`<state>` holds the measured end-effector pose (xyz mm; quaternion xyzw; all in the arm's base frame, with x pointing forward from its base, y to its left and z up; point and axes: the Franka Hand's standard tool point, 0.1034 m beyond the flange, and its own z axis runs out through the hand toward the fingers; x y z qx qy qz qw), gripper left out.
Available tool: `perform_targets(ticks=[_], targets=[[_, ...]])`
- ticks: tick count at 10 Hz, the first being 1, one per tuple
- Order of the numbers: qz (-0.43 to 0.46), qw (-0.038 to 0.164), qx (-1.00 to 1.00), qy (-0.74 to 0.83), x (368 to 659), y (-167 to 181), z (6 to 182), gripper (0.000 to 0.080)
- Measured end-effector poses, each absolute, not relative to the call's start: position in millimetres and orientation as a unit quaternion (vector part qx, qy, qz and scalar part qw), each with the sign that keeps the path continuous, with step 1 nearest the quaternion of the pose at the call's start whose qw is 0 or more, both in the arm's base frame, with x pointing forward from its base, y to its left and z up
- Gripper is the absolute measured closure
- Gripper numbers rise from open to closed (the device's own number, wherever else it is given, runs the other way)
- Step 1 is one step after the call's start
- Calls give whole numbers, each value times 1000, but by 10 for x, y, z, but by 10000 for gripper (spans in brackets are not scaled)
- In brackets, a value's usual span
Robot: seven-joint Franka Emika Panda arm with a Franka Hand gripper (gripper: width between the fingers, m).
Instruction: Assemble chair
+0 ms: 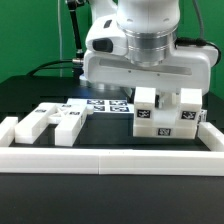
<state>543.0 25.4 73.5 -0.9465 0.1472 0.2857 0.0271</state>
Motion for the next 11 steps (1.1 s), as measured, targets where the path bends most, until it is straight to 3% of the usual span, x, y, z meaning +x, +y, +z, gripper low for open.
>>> perform_targets(ticks=[4,9,11], targets=[[404,18,-901,159,5324,143,599,469],[561,2,-811,164,5088,114,627,469],[575,4,-802,163,5022,89,605,469]])
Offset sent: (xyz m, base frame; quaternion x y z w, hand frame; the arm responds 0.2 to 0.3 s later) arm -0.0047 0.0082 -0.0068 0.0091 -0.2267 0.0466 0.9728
